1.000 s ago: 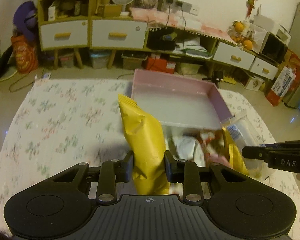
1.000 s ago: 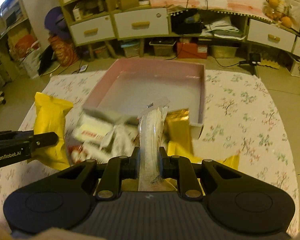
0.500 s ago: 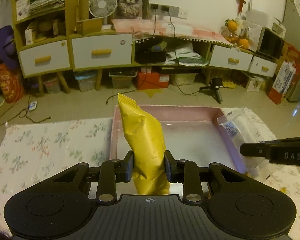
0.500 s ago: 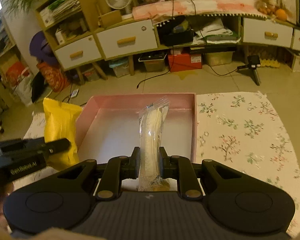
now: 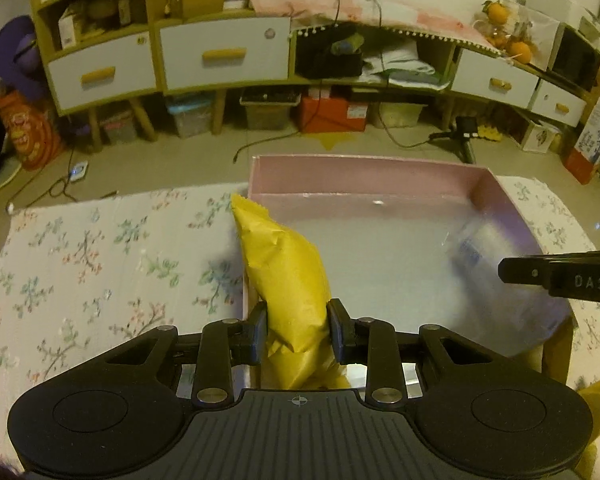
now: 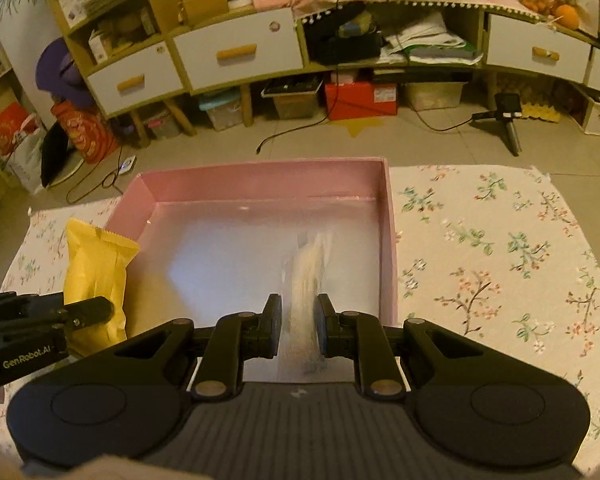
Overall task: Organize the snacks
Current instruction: 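Carry both snacks into the pink box and open both tools to release them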
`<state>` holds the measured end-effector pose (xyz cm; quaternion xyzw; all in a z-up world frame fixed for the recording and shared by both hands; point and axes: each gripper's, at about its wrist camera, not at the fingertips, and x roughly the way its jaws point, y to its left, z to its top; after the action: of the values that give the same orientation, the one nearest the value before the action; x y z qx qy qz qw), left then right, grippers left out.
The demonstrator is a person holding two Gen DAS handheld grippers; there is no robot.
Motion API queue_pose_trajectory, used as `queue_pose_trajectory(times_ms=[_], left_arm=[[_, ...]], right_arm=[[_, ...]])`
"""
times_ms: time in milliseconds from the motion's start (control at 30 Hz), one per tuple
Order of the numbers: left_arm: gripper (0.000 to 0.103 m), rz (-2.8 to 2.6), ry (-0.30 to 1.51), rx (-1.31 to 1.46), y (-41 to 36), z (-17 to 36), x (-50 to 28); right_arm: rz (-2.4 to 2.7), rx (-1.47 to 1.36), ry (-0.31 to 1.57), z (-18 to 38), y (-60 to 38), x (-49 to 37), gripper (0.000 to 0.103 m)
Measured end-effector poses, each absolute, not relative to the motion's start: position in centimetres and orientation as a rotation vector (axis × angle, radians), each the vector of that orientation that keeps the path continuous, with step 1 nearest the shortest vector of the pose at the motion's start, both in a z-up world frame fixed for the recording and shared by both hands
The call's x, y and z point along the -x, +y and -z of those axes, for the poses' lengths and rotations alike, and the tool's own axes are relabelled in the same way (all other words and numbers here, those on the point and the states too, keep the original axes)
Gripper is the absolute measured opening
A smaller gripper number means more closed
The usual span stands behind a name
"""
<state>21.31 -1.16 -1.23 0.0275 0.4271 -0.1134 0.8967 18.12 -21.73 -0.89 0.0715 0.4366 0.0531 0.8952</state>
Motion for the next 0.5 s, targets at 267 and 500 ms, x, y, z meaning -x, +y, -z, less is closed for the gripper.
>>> queue_pose_trajectory(times_ms=[267, 500], left_arm=[[0.03, 0.216, 0.939, -0.016, -0.3, 1.4, -20.7], [0.06, 0.257, 0.846, -0.061, -1.1, 0.3, -19.6]], right_arm=[[-0.129, -0.091, 0.919, 0.4, -20.4, -18.3, 0.015], [-0.135, -0.096, 0.901, -0.7, -20.4, -17.9, 0.053]])
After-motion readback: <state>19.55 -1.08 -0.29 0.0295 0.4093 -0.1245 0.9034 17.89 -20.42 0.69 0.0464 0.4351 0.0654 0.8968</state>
